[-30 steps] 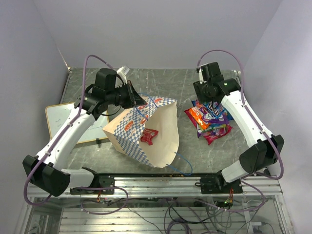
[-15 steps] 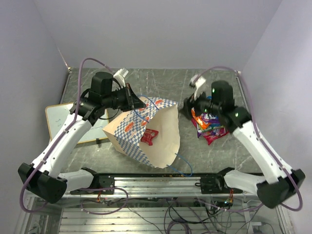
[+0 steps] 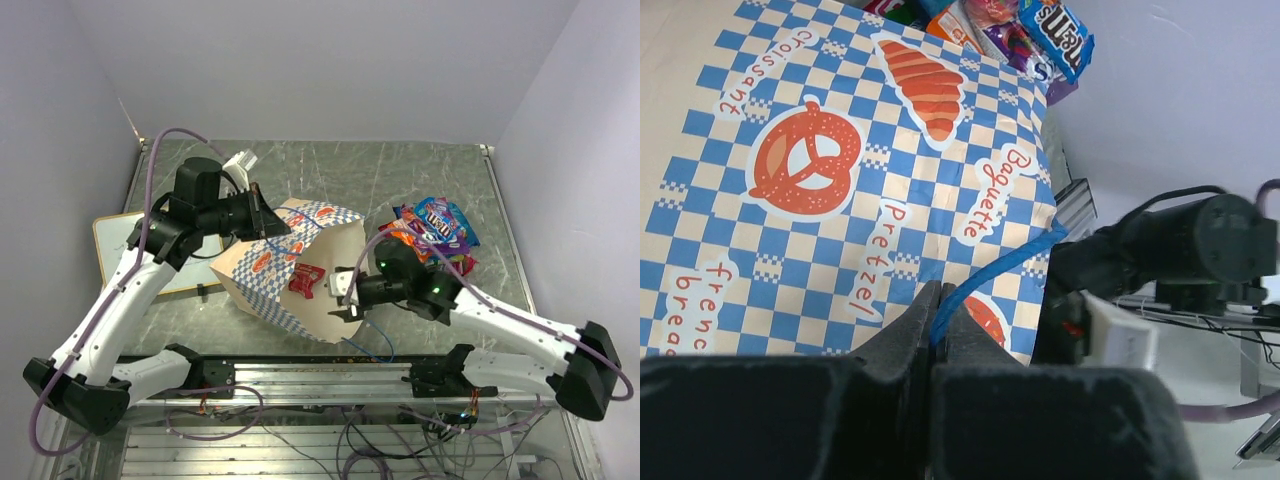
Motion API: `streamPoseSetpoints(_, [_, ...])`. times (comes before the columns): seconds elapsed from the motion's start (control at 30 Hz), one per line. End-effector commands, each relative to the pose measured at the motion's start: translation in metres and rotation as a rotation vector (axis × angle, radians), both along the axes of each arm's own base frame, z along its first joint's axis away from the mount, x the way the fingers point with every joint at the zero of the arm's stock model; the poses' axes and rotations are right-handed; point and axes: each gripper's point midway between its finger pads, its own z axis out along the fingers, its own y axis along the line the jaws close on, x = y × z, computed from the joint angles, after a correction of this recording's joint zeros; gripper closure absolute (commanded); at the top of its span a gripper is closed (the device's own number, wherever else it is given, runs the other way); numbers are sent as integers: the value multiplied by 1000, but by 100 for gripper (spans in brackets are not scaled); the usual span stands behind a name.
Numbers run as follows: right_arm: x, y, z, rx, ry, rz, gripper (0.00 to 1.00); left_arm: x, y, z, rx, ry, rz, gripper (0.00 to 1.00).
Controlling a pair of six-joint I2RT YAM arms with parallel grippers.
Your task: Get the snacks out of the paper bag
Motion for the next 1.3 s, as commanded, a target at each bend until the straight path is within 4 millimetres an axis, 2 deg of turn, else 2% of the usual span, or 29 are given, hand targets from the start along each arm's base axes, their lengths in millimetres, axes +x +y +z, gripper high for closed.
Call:
streamPoseSetpoints(0.0, [28,20,-17,-11,-242,24,43,-6,7,1,20,-12,2,93])
streamPoseSetpoints(0.17, [56,39,-42,-41,-350,-30,40,-6,6,6,10,-5,7,93])
streamPoseSetpoints(0.33, [67,49,-74,-105,-415,-12,32,-3,3,9,-6,-3,11,93])
streamPoseSetpoints(0.5, [84,60,-87,-142,-466,-19,29,-3,4,8,9,9,18,93])
streamPoseSetpoints(0.6, [84,66,-111,-199,-432,30,28,-2,4,8,9,15,22,93])
streamPoseSetpoints(0.67, [92,68,-123,-212,-419,-9,29,-2,4,8,5,17,24,93])
streamPoseSetpoints(0.77, [101,71,-129,-209,-413,-60,38,-1,5,10,11,18,36,93])
streamPoseSetpoints(0.93, [101,73,-128,-186,-388,-88,66,-1,10,8,27,27,69,93])
streamPoseSetpoints(1.07, [100,68,-115,-175,-384,-109,89,1,12,5,33,31,87,93])
streamPoseSetpoints(1.17, [95,63,-100,-162,-359,-122,93,3,15,5,36,28,111,93])
streamPoseSetpoints(1.27, [79,53,-90,-155,-302,-99,98,7,16,7,32,21,134,93])
